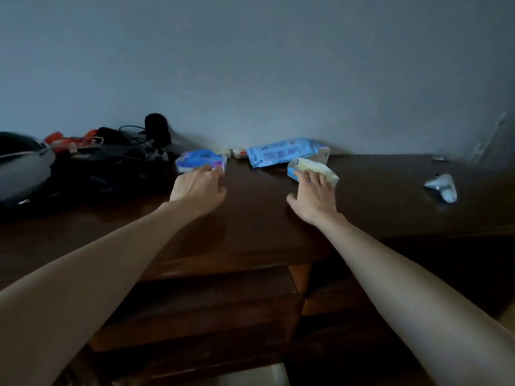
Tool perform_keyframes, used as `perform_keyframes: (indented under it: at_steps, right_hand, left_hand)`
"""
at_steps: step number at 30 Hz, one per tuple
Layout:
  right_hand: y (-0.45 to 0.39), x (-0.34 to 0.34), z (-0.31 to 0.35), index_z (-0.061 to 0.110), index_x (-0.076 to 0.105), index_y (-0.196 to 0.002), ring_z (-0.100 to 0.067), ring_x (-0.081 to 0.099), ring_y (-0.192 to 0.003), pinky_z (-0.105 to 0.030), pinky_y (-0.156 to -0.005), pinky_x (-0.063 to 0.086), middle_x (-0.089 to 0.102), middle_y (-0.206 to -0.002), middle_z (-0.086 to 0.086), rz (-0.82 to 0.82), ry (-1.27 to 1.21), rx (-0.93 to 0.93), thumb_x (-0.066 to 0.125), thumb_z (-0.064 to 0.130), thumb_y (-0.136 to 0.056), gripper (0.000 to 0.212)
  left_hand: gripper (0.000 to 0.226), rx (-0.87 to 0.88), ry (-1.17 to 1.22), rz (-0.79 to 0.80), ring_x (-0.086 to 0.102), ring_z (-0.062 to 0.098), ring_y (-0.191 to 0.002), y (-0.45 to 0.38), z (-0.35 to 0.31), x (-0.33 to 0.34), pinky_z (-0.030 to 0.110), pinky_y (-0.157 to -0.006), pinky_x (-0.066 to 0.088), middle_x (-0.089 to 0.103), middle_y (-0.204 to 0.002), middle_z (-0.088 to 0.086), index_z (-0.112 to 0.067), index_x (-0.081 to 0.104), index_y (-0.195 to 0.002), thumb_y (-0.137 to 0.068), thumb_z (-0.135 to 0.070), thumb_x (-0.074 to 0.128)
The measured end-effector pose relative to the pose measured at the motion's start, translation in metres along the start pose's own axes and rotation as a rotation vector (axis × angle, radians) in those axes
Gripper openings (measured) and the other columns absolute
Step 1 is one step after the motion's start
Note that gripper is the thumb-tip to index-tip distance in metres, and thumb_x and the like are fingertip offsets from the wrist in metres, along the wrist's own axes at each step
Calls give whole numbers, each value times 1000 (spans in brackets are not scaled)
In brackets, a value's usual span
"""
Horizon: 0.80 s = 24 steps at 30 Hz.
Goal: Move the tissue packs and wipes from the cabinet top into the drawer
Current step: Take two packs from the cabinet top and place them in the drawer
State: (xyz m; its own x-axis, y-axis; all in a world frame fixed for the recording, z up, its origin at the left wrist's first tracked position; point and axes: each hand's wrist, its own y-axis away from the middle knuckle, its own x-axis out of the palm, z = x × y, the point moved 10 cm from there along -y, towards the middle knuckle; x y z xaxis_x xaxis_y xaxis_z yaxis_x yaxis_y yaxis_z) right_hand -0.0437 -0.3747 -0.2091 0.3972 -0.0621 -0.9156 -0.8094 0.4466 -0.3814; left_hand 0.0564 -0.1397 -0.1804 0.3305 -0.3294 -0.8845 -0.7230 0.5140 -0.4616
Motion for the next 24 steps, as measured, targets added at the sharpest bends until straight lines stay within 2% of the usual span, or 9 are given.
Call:
perform_keyframes:
  at_steps: [2,3,5,9,14,16,19,22,24]
  right_hand:
    - [-24,28,-21,22,32,-156,-34,30,-146,-49,-115,33,35,-159,-10,129,-20,116,52,48,-97,67]
    - [-33,39,-29,19,33,-155,-34,29,-146,-49,-114,32,36,-159,-11,158,-24,158,47,51,-98,67]
    - [-47,51,-37,15,39,-151,-34,31,-144,-48,-112,31,43,-154,-13,160,54,190,39,57,-98,68]
    - [-58,58,-36,16,45,-147,-33,33,-139,-48,-109,33,46,-147,-11,137,131,164,33,55,-98,64]
    - [-51,48,-24,9,43,-144,-33,40,-135,-47,-105,39,42,-146,-15,105,57,140,43,41,-103,52]
    - [-42,40,-14,9,51,-139,-33,52,-125,-42,-91,44,50,-139,-14,105,59,124,46,36,-104,45]
    - [-18,30,5,12,64,-125,-30,64,-107,-35,-70,40,64,-124,-11,96,102,58,49,33,-105,34]
    - [28,9,31,14,70,-117,-31,68,-100,-34,-69,40,72,-111,-10,30,127,-36,49,40,-104,35]
    - [66,-8,52,19,72,-115,-34,68,-102,-35,-71,39,73,-109,-10,-28,80,-88,53,44,-101,34]
  left_hand:
    - [44,-42,13,61,54,32,-123,-28,15,23,45,-90,49,58,-131,9,-21,60,-131,-89,-35,58]
    - [51,-75,21,67,50,33,-129,-43,23,32,47,-95,47,55,-137,10,-19,56,-137,-89,-35,58]
    - [61,-121,1,105,42,34,-138,-70,39,53,49,-105,41,48,-148,12,-14,47,-146,-91,-38,58]
    - [75,-201,37,318,25,31,-150,-91,61,117,48,-117,29,30,-162,13,-13,25,-158,-99,-53,46]
    - [66,-141,-66,243,39,36,-136,-81,47,107,52,-106,39,41,-147,17,-13,46,-147,-98,-57,45]
    - [58,-115,-19,210,45,35,-131,-61,39,94,52,-104,41,48,-141,16,-14,53,-140,-98,-54,48]
    - [53,-15,41,159,53,31,-126,-18,19,68,46,-102,45,59,-136,12,-17,57,-135,-96,-52,50]
    - [56,69,35,163,57,29,-122,37,-2,41,41,-97,46,65,-131,8,-21,58,-135,-93,-56,49]
    - [52,98,32,121,61,29,-115,79,-13,17,39,-85,45,69,-120,5,-24,65,-122,-90,-61,47]
